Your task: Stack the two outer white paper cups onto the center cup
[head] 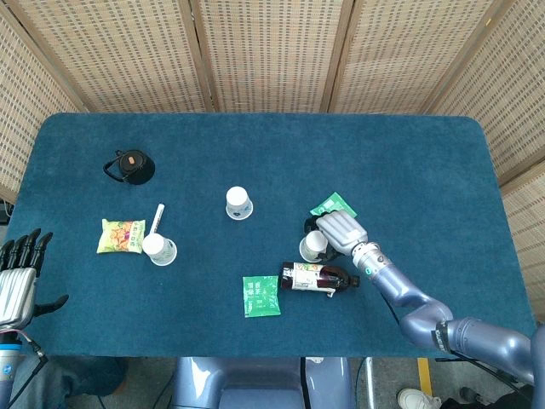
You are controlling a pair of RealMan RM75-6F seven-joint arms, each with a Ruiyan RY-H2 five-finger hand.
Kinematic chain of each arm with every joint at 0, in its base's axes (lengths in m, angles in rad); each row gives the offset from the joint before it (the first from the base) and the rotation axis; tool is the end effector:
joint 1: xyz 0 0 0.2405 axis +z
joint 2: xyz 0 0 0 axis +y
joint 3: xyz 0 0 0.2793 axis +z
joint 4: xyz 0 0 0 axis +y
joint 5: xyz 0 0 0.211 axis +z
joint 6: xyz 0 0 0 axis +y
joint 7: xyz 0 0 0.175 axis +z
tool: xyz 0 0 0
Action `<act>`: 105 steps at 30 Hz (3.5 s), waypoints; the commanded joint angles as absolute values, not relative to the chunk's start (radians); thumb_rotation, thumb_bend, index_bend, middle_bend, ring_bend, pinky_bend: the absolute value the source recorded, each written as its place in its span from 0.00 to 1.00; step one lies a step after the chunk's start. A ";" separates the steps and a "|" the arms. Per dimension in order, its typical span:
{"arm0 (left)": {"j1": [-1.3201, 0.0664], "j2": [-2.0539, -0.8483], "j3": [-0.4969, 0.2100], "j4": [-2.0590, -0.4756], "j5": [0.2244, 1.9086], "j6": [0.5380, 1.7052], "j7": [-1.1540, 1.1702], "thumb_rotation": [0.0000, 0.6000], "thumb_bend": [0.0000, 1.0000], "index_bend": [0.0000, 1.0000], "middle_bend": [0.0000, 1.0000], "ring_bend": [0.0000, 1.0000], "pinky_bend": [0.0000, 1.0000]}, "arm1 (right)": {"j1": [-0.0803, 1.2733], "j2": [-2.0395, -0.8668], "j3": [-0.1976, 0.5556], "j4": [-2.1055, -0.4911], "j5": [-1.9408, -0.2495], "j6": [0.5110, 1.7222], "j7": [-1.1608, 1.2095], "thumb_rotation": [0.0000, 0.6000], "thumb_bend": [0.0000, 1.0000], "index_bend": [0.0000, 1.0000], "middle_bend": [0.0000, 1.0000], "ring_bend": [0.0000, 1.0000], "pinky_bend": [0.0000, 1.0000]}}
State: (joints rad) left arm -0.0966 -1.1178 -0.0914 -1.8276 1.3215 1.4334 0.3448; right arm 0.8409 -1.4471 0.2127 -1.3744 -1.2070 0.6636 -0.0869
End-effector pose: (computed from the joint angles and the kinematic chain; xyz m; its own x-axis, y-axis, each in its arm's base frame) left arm -0.3120 0.2201 0.1553 0.4875 0.0716 0.8702 0.8630 0.1120 -0.4927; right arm -0.1539 -0.4256 -0.0155 0.4714 -0.3908 0.7906 -0.8482 -0.4464 0.2851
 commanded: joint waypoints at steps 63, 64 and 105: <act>-0.148 -1.083 -0.111 -1.812 1.203 1.386 0.268 1.00 0.01 0.00 0.00 0.00 0.00 | 1.343 -1.483 0.292 -1.211 -0.671 0.671 -0.314 1.00 0.00 0.00 0.00 0.00 0.00; -0.147 -1.083 -0.110 -1.812 1.206 1.388 0.268 1.00 0.01 0.00 0.00 0.00 0.00 | 1.329 -1.472 0.288 -1.226 -0.698 0.684 -0.305 1.00 0.00 0.00 0.00 0.00 0.00; -0.618 -1.220 -0.052 -1.349 1.608 0.917 -0.110 1.00 0.00 0.23 0.13 0.17 0.26 | 0.318 -1.181 -0.097 -1.578 -1.448 1.561 -0.152 1.00 0.00 0.00 0.00 0.00 0.00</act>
State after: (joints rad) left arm -0.6049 -1.2005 -0.0620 -1.3759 1.6109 0.9295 -0.0894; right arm 0.3232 -1.1812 -0.1015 -1.5784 -1.4450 1.5574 -0.1500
